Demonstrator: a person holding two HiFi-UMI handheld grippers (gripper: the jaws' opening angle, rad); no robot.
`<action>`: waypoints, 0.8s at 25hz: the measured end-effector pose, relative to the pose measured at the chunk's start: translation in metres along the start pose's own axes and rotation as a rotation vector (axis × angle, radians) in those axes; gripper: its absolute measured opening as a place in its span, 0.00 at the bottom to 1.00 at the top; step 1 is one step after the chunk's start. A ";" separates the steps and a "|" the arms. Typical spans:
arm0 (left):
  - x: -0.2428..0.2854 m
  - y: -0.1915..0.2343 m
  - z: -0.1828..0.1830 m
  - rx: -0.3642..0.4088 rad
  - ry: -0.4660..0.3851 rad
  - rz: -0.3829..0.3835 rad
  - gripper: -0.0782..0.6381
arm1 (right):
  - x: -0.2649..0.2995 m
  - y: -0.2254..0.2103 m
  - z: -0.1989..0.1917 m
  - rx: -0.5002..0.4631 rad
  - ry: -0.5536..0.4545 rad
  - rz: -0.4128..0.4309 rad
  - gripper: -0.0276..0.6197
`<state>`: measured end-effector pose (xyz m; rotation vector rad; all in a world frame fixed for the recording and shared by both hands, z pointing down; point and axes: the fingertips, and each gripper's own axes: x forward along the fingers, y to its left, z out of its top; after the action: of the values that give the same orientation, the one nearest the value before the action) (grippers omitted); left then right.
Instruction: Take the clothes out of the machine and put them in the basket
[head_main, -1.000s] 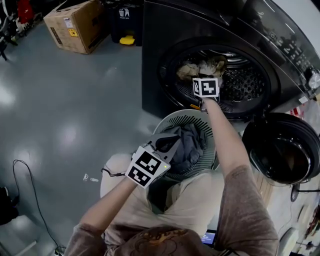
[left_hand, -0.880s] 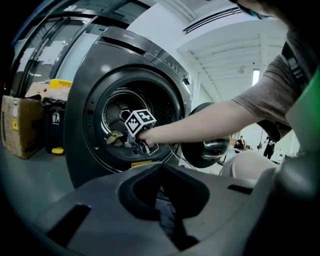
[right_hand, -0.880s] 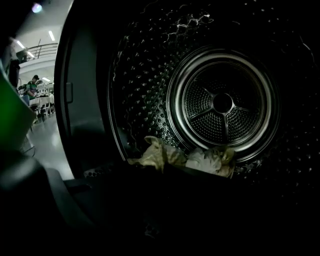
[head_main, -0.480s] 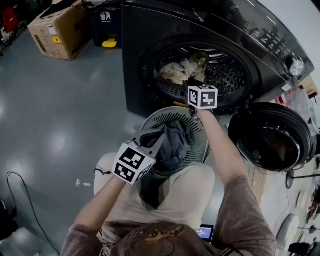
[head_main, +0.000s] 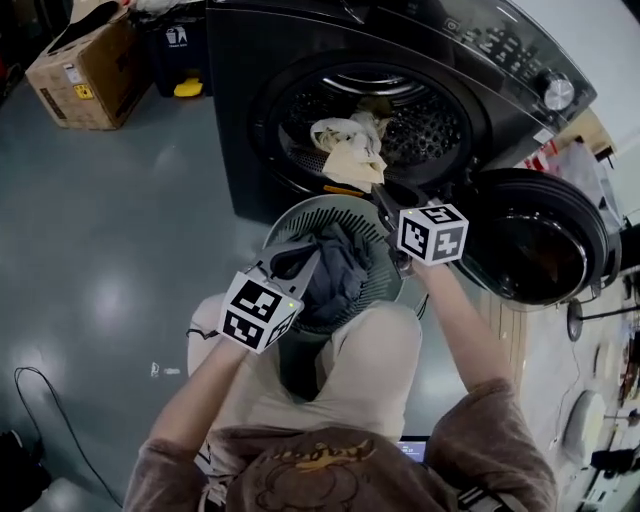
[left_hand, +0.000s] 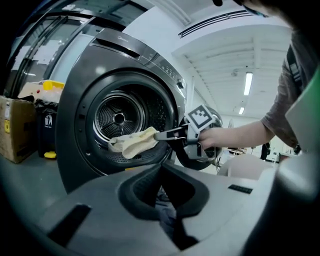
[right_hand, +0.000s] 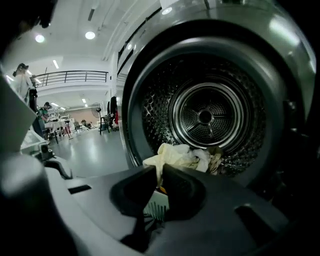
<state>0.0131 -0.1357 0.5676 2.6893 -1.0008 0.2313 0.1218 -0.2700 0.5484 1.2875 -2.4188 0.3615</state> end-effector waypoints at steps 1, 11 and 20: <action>0.001 -0.002 -0.001 0.002 0.002 -0.007 0.12 | -0.011 0.004 -0.003 0.004 -0.002 0.004 0.10; 0.006 -0.017 -0.003 0.021 0.009 -0.056 0.12 | -0.115 0.051 -0.019 -0.005 0.009 0.045 0.10; 0.009 -0.017 -0.004 0.024 0.016 -0.061 0.12 | -0.111 0.041 -0.032 0.014 0.057 0.011 0.23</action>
<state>0.0308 -0.1276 0.5701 2.7307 -0.9150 0.2535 0.1509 -0.1533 0.5265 1.2531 -2.3805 0.4132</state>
